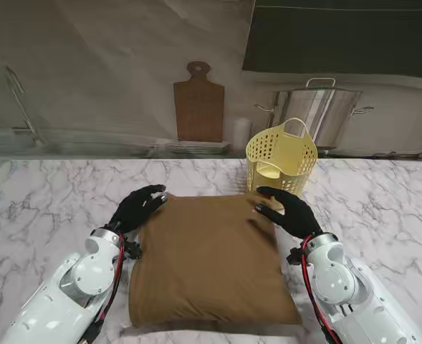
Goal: Remove the pillowcase from the pillow and put it in the laundry basket
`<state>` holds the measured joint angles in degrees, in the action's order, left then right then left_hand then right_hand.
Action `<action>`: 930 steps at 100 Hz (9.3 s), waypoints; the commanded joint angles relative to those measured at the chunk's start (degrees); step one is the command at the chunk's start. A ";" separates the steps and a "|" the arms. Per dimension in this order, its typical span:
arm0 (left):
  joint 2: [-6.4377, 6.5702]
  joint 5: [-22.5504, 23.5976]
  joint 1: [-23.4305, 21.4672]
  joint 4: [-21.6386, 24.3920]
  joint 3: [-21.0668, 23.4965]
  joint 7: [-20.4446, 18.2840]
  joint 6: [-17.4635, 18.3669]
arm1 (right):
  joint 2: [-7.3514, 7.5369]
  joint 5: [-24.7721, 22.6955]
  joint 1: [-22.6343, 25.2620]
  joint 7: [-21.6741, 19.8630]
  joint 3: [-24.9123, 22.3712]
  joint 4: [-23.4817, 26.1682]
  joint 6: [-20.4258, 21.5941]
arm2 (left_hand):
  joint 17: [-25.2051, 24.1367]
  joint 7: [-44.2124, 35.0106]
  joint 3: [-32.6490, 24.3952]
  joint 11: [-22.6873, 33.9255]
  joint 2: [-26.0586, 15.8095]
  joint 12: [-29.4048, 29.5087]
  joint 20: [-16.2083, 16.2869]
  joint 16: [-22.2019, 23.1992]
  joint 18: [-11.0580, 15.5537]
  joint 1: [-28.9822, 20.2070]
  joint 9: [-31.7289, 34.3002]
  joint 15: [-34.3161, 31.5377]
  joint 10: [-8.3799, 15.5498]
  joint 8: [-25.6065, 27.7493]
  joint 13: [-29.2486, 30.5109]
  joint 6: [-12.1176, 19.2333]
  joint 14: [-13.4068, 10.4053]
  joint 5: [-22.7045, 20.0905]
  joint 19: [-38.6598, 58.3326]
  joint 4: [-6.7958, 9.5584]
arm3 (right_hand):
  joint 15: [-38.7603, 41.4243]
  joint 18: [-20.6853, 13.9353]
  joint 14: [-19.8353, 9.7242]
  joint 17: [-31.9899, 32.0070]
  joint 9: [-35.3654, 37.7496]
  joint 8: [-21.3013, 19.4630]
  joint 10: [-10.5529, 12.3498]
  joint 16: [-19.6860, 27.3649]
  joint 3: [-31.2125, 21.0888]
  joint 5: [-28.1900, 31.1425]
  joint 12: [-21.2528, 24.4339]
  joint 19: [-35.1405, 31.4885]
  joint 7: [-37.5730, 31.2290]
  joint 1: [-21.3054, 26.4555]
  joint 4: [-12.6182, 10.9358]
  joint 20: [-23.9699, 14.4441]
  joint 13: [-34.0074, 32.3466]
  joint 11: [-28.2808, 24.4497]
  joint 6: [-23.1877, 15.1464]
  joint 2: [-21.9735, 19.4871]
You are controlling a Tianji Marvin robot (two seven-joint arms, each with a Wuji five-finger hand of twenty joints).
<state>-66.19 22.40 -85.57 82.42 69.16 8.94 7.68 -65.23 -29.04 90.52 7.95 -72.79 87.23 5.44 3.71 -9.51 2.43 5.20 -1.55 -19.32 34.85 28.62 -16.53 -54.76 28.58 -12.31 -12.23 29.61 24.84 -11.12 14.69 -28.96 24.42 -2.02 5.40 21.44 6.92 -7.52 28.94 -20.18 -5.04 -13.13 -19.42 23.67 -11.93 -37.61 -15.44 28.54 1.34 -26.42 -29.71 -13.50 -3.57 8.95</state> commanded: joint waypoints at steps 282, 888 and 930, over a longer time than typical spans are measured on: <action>7.67 17.18 -11.87 13.48 15.25 -28.58 10.34 | -0.15 -1.80 3.77 1.64 -1.78 3.93 -0.18 | 0.52 7.50 -1.12 -4.85 9.28 8.97 -0.21 -6.29 -0.60 4.65 -13.78 3.54 0.92 -12.98 -4.35 8.09 -0.61 12.14 -1.26 1.17 | -0.90 -0.89 0.02 0.76 -1.25 -0.71 -0.32 -0.53 0.33 0.56 -0.10 0.96 0.34 -1.77 0.35 -0.64 2.36 -0.14 0.38 -0.76; 12.00 12.70 2.73 6.13 -12.51 -45.87 10.14 | 5.59 -34.10 8.60 -15.15 -0.30 12.82 -6.61 | -0.15 9.00 -0.86 -4.65 8.41 10.87 -1.61 -6.74 1.32 1.73 -16.97 4.13 6.99 -15.14 -4.30 6.33 -2.31 16.04 1.15 1.18 | 68.80 -0.63 -13.57 -19.64 40.15 -2.54 4.12 -23.84 -30.29 24.67 -29.22 -29.81 -40.17 16.41 7.46 -6.02 -43.29 -40.75 -10.38 19.50; 12.10 12.56 2.75 6.18 -12.32 -46.54 9.84 | 4.17 -32.47 11.45 -5.64 -1.88 14.66 -8.98 | 0.05 9.18 -0.89 -4.72 8.11 10.88 -1.24 -6.80 1.37 1.94 -17.15 4.11 6.80 -14.92 -4.40 6.28 -2.23 16.23 0.55 1.17 | 58.32 -4.03 -11.15 -21.55 35.51 3.00 5.10 -22.13 -23.17 18.02 -25.86 -33.59 -34.72 9.80 7.20 -6.59 -39.46 -31.54 -6.68 17.74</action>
<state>-55.58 33.88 -80.88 92.40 57.81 -34.76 18.43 -61.37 -62.22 101.59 1.85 -74.13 101.97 -2.31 3.34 4.59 1.05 -3.76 1.03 -7.13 33.72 19.46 -9.14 -51.00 9.99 0.26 2.39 11.67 15.12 -3.42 10.37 -9.37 -4.06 -0.25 62.16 18.88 -4.99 -28.86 66.78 -18.10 3.89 -32.79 -35.36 43.92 -39.69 -68.63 -48.55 33.19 13.83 -32.26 -66.05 -48.67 -15.88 29.32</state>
